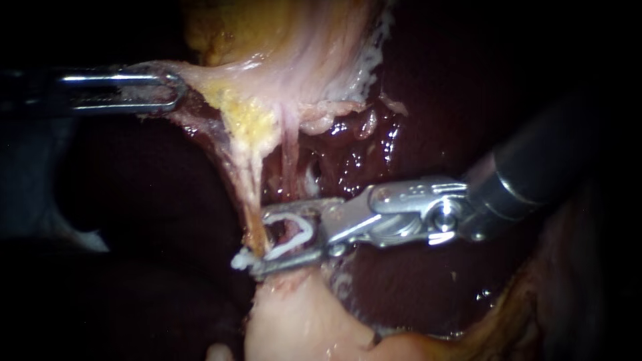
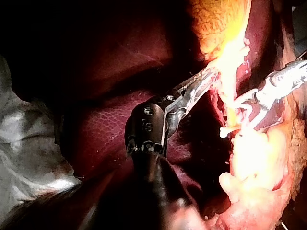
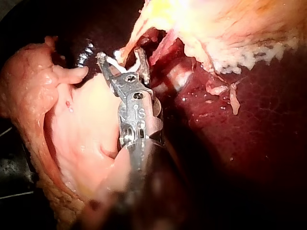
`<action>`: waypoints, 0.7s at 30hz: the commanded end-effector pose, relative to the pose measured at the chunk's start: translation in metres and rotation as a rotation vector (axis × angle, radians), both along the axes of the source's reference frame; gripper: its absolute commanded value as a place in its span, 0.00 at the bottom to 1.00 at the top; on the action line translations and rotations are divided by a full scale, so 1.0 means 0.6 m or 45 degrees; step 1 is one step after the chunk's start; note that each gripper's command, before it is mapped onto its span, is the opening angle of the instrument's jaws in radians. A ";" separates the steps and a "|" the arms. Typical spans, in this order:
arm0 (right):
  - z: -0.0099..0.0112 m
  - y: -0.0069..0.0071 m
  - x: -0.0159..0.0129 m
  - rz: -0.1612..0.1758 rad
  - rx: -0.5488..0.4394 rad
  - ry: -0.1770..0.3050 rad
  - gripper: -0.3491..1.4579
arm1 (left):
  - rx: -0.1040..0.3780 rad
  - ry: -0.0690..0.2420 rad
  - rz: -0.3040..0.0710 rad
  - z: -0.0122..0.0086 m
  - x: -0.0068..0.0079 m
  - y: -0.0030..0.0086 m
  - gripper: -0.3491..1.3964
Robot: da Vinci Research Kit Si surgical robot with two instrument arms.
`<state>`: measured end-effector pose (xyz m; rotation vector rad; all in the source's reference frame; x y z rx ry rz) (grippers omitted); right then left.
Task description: Clipping second clip left tube
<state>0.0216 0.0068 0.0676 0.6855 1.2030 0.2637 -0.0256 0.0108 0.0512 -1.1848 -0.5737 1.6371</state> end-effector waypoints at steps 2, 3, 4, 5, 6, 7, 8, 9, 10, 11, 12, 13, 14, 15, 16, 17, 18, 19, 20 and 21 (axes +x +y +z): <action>0.0000 -0.0005 0.0016 -0.009 -0.003 0.003 0.47 | 0.000 0.000 0.000 0.0000 -0.0001 0.0000 0.00; 0.0000 -0.0008 0.0025 -0.014 -0.007 0.006 0.47 | 0.000 0.000 0.000 0.0000 -0.0001 0.0000 0.00; 0.0000 -0.0011 0.0031 -0.019 -0.001 0.008 0.47 | 0.000 0.000 0.000 0.0000 -0.0002 0.0000 0.00; 0.0000 -0.0014 0.0037 -0.020 -0.003 0.013 0.47 | 0.000 0.000 -0.001 0.0000 -0.0003 0.0000 0.00; 0.0000 -0.0018 0.0044 -0.023 0.003 0.019 0.47 | 0.000 0.000 -0.001 0.0000 -0.0003 -0.0001 0.00; 0.0000 -0.0021 0.0048 -0.027 0.002 0.021 0.47 | 0.000 0.000 -0.001 0.0000 -0.0004 -0.0001 0.00; -0.0001 -0.0024 0.0051 -0.028 0.008 0.021 0.47 | 0.000 0.001 -0.001 -0.0001 -0.0004 -0.0001 0.00; -0.0002 -0.0026 0.0054 -0.029 0.008 0.021 0.47 | 0.001 -0.002 0.002 -0.0001 -0.0004 -0.0001 0.00; -0.0004 -0.0029 0.0057 -0.030 0.007 0.022 0.47 | 0.001 -0.002 0.001 -0.0001 -0.0004 -0.0001 0.00; -0.0006 -0.0031 0.0059 -0.031 0.007 0.022 0.47 | 0.001 -0.002 0.001 -0.0001 -0.0004 -0.0001 0.00; -0.0009 -0.0034 0.0060 -0.027 0.022 0.022 0.47 | 0.001 -0.002 0.001 -0.0001 -0.0005 -0.0001 0.00; -0.0012 -0.0036 0.0061 -0.024 0.037 0.022 0.47 | 0.001 -0.002 0.001 -0.0001 -0.0005 -0.0001 0.00; -0.0015 -0.0039 0.0062 -0.020 0.058 0.021 0.47 | 0.001 -0.002 0.001 -0.0001 -0.0005 -0.0001 0.00; -0.0019 -0.0042 0.0063 -0.015 0.079 0.018 0.47 | 0.001 -0.001 0.001 -0.0001 -0.0005 -0.0001 0.00; -0.0022 -0.0045 0.0064 -0.013 0.094 0.019 0.47 | 0.001 -0.001 0.001 -0.0001 -0.0005 -0.0001 0.00; -0.0027 -0.0049 0.0065 -0.011 0.115 0.015 0.47 | 0.001 -0.001 0.001 -0.0001 -0.0005 -0.0001 0.00; -0.0031 -0.0053 0.0067 -0.009 0.130 0.015 0.47 | 0.001 -0.001 0.001 -0.0001 -0.0005 -0.0001 0.00; -0.0037 -0.0059 0.0070 -0.005 0.152 0.017 0.47 | 0.001 -0.001 0.001 -0.0001 -0.0005 -0.0001 0.00; -0.0042 -0.0064 0.0071 -0.005 0.175 0.018 0.47 | 0.001 -0.001 0.001 -0.0001 -0.0005 -0.0001 0.00; -0.0048 -0.0069 0.0073 -0.007 0.191 0.020 0.47 | 0.001 -0.001 0.001 -0.0001 -0.0005 -0.0001 0.00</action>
